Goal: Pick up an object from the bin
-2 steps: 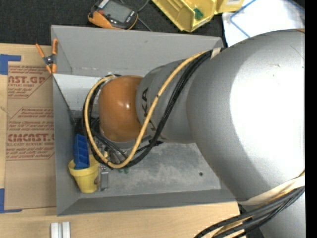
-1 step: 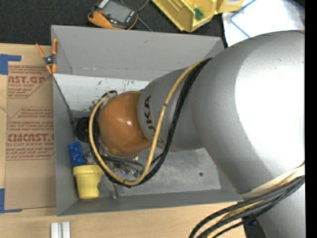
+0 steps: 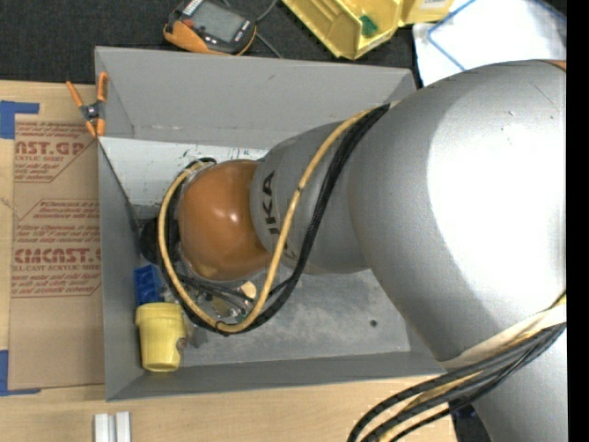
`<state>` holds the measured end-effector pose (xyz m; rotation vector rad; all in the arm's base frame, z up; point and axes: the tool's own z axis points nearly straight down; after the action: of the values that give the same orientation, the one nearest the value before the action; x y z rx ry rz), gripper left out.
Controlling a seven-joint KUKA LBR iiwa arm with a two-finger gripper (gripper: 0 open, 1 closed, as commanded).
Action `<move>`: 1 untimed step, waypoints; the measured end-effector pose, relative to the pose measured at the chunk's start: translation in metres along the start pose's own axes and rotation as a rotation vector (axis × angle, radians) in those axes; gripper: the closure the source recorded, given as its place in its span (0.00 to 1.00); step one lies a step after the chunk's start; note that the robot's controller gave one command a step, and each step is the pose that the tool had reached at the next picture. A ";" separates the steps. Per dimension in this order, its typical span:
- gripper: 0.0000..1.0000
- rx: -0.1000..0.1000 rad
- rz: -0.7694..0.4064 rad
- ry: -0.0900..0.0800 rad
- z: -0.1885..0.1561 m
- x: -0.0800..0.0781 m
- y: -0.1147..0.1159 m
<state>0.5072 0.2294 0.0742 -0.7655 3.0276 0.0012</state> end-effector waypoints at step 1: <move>1.00 0.000 0.000 0.000 0.000 0.000 0.000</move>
Offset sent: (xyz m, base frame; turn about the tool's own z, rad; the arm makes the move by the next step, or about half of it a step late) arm 0.0001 -0.0001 0.0135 0.0002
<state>0.5072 0.2294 0.0742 -0.7651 3.0277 0.0012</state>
